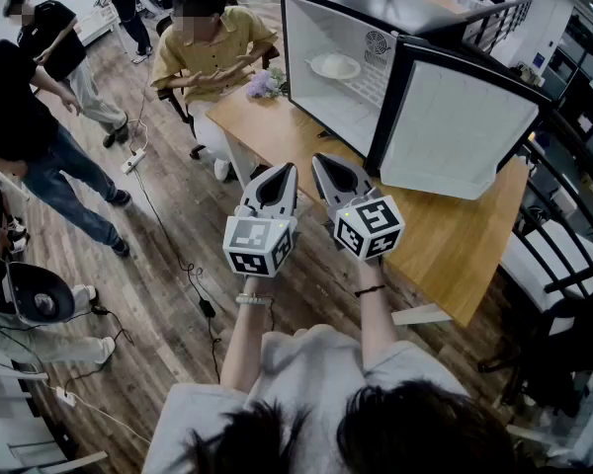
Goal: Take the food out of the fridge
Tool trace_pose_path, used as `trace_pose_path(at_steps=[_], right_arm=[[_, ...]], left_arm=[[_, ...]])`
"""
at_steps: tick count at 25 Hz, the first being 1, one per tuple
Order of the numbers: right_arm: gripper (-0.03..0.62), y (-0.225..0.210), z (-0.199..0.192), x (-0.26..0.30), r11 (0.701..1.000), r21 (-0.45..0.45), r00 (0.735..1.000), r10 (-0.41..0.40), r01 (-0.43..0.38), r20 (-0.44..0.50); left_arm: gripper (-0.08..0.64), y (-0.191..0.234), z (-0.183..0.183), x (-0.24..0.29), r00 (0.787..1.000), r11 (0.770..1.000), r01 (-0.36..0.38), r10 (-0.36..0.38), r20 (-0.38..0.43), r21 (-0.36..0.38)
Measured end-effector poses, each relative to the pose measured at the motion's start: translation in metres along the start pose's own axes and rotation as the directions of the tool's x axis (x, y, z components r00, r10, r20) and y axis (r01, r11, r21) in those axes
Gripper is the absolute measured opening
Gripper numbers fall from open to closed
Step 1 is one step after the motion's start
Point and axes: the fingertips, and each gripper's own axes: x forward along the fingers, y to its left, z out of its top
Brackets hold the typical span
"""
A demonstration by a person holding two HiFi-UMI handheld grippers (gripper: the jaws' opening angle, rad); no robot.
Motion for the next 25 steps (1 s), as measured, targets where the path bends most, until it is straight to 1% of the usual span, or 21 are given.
trace_pose_path(at_steps=[6,14,20,23,25], right_arm=[[0.008,-0.003,0.000,0.000,1.000,0.005,1.000,0.001,-0.001,0.000],[0.008,-0.013,-0.001,0.003,0.998,0.056,1.000,0.021,-0.022,0.012],[0.008,-0.023,-0.009,0.009,0.995,0.104,1.000,0.007,-0.007,0.001],[0.008,-0.028,-0.013,0.015,0.994,0.110,1.000,0.001,-0.001,-0.005],[0.008,-0.034,-0.015,0.019,0.994,0.110,1.000,-0.014,0.015,-0.007]], left_arm=[[0.008,0.000,0.000,0.002,1.000,1.000,-0.007,0.007,-0.003,0.005],[0.008,0.006,-0.004,0.011,0.999,0.999,-0.045,0.045,-0.008,-0.010],[0.008,0.006,-0.007,0.016,0.998,0.998,-0.062,0.061,-0.014,-0.027],[0.008,0.015,-0.010,0.021,0.998,0.997,-0.064,0.064,-0.016,-0.037],[0.008,0.020,-0.010,0.028,0.999,0.998,-0.052,0.052,-0.017,-0.037]])
